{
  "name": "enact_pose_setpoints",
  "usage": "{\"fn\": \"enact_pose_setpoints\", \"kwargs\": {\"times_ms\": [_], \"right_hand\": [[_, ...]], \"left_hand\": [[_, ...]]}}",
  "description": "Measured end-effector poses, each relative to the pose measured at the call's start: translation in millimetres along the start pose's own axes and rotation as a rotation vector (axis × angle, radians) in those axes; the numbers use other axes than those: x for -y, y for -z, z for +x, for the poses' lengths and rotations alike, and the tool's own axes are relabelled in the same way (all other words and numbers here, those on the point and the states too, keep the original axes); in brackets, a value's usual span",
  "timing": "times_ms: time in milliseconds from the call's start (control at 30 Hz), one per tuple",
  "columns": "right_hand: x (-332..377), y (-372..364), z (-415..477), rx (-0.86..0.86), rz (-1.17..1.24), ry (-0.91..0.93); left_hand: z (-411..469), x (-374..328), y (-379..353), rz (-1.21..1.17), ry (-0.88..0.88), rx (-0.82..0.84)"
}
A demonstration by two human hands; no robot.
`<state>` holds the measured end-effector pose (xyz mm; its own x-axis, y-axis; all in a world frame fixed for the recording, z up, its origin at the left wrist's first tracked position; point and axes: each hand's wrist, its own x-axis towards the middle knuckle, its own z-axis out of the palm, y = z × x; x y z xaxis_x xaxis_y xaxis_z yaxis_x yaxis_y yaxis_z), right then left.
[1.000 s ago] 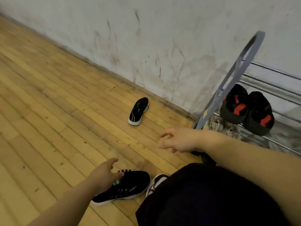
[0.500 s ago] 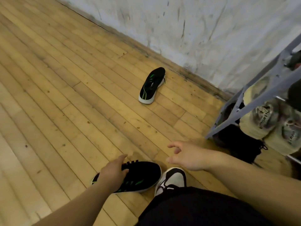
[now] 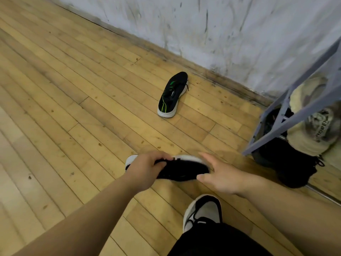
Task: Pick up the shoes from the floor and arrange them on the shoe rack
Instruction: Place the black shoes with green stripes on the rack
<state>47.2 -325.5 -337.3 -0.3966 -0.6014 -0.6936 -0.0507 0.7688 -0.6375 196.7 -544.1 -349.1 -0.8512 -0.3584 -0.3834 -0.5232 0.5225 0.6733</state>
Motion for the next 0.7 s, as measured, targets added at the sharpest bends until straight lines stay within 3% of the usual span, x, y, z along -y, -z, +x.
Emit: {"fn": "enact_pose_setpoints", "kwargs": {"times_ms": [233,467,700], "right_hand": [[8.8,18.5,-5.2,-0.129,0.044,0.079],[12.6,15.2,-3.7,-0.216,0.178,0.113],[10.5,13.5,6.7,-0.462,0.348,0.043]], "left_hand": [[24.5,-32.3,15.4,-0.229,0.002,-0.146],[46.3,-36.3,6.3,-0.210,0.041,-0.238],[72.0,-19.8,8.3,-0.005,0.054,-0.188]]}}
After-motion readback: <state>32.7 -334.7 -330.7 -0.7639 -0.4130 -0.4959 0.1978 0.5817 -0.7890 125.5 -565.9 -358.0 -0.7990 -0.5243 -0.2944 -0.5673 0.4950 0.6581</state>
